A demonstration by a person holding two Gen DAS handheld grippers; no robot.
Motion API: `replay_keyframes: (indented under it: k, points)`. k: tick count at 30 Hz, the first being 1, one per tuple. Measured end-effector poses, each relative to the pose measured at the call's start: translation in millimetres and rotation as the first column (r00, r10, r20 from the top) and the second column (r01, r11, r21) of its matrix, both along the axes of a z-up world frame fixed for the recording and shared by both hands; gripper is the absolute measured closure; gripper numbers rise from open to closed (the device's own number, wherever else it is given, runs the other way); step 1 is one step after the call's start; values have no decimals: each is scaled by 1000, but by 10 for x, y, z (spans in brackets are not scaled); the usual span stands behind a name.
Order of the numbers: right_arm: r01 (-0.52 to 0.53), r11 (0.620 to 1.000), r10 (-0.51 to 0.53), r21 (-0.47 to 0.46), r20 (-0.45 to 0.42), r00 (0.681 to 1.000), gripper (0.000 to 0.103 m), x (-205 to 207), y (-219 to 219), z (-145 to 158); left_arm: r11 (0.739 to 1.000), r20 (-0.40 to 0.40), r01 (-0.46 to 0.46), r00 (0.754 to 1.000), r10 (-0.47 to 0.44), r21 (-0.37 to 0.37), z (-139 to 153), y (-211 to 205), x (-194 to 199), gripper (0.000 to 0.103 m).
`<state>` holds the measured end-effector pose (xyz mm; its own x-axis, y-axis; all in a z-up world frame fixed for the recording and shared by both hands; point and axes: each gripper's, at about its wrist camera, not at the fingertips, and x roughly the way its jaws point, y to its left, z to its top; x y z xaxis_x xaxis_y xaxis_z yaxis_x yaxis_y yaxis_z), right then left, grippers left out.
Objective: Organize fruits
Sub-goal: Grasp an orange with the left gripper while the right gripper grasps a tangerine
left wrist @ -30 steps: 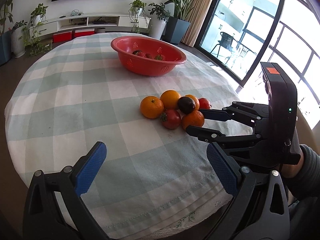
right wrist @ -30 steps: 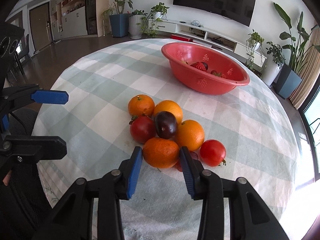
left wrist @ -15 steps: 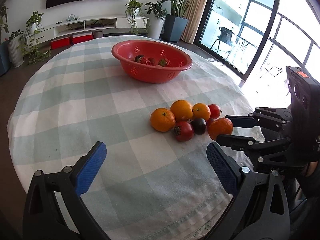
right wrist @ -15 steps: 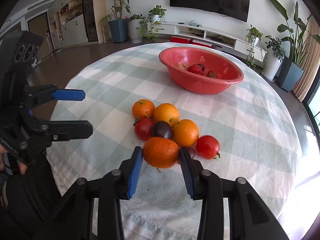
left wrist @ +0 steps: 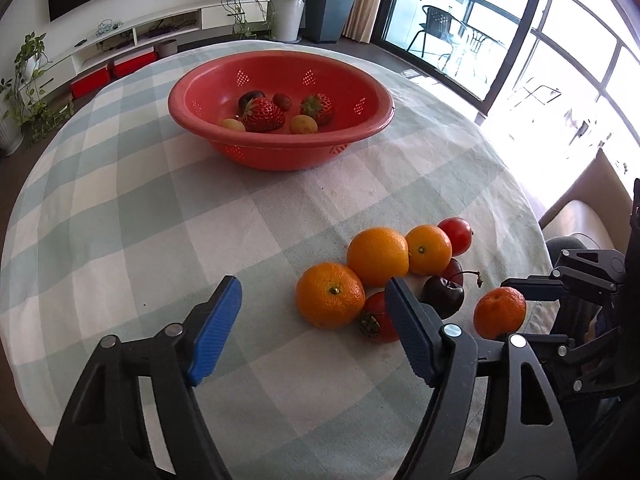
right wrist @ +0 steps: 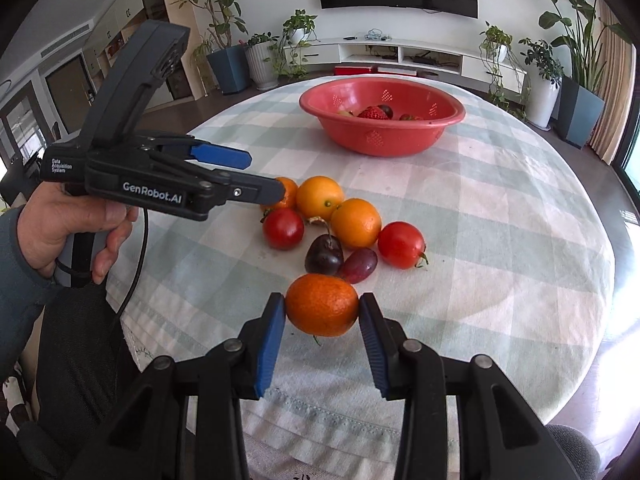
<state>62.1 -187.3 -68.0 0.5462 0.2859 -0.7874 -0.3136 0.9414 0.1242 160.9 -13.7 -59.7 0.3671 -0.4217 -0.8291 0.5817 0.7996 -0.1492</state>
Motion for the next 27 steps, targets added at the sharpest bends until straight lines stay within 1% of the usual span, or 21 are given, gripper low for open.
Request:
replay_keyframes:
  k: [3, 6, 7, 8, 9, 12, 18, 19, 21, 27]
  points:
    - [12, 1000, -12, 16, -8, 1000, 62, -3, -50, -22, 1000, -15, 3, 1000, -3, -3, -40, -29, 19, 36]
    - [15, 1000, -14, 24, -15, 1000, 62, -3, -59, -45, 1000, -34, -12, 999, 12, 0, -62, -42, 56, 36]
    - [12, 1000, -12, 26, -16, 1000, 62, -4, -54, -49, 1000, -46, -16, 999, 16, -8, -63, -30, 61, 40]
    - [9, 1000, -9, 28, -15, 1000, 62, -9, -51, -49, 1000, -57, -21, 998, 20, -13, -68, -20, 72, 46]
    - [6, 1000, -6, 28, -15, 1000, 62, -6, -48, -49, 1000, -70, -27, 997, 26, -16, -81, -11, 84, 47]
    - [6, 999, -5, 32, -13, 1000, 62, -15, -50, -46, 998, -111, -48, 993, 43, -47, -106, 55, 116, 47]
    - [9, 999, -9, 34, -18, 1000, 62, -4, -60, -52, 994, -137, -83, 988, 73, -67, -91, 134, 151, 47]
    - [8, 999, -7, 33, -18, 1000, 62, -3, -57, -50, 995, -147, -82, 987, 72, -64, -94, 132, 164, 47]
    - [5, 999, -4, 34, -18, 1000, 62, 2, -53, -49, 998, -172, -52, 984, 45, -35, -126, 58, 162, 46]
    - [1, 999, -1, 32, -18, 1000, 62, 4, -47, -49, 1000, -155, -23, 988, 23, 3, -88, -45, 165, 48]
